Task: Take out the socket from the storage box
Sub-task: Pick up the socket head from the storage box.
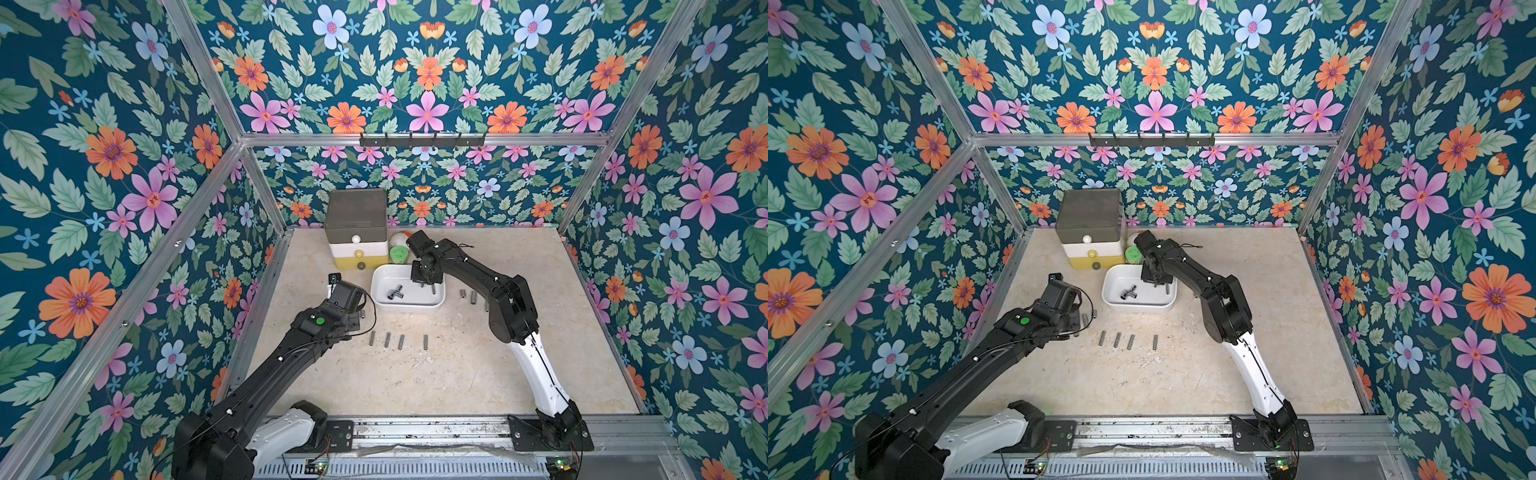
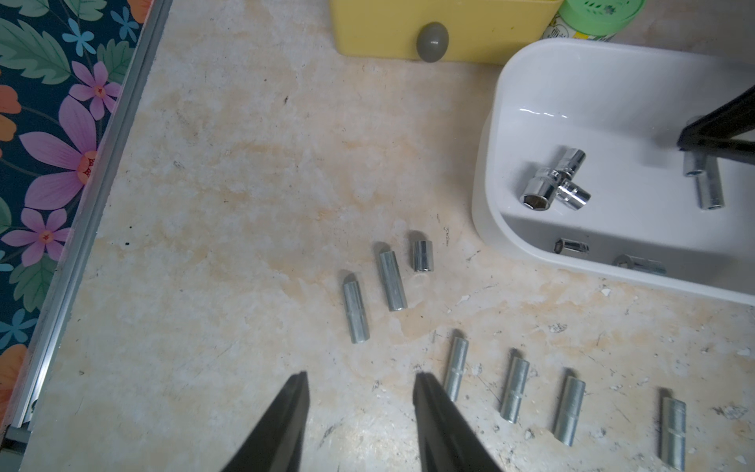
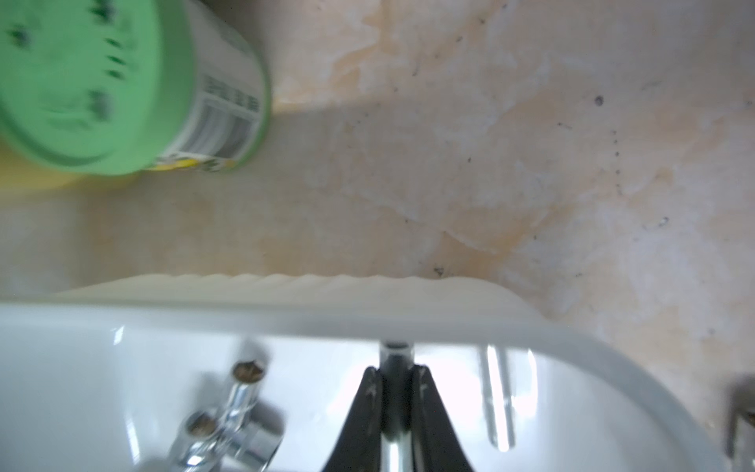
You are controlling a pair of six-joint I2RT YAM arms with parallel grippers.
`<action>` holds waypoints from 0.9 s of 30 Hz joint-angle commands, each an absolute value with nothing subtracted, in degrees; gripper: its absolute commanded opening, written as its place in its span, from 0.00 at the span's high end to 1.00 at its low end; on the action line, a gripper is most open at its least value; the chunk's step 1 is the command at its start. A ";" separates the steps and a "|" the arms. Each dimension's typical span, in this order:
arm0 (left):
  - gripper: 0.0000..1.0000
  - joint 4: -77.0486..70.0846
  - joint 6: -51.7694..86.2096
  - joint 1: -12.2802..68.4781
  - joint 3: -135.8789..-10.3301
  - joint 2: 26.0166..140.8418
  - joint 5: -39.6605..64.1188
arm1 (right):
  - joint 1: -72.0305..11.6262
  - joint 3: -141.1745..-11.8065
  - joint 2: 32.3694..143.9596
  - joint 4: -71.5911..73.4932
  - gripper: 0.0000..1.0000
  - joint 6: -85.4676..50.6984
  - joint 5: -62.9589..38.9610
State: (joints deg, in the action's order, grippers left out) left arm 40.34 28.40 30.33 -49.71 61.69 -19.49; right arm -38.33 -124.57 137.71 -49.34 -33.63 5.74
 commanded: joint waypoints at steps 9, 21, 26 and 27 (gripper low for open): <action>0.52 39.80 28.39 30.21 -49.68 61.87 -19.31 | -39.09 -108.77 120.49 -42.08 0.93 -37.87 -2.84; 0.51 39.46 28.48 30.23 -49.48 61.26 -18.37 | -41.56 -72.16 92.68 -30.49 0.93 -42.16 -5.17; 0.51 39.55 28.64 30.23 -49.39 61.28 -18.94 | -44.73 -63.75 88.51 -31.39 0.93 -42.64 -0.45; 0.51 39.55 28.60 30.23 -49.39 61.30 -18.88 | -45.19 -61.66 87.90 -30.43 0.93 -43.24 -0.18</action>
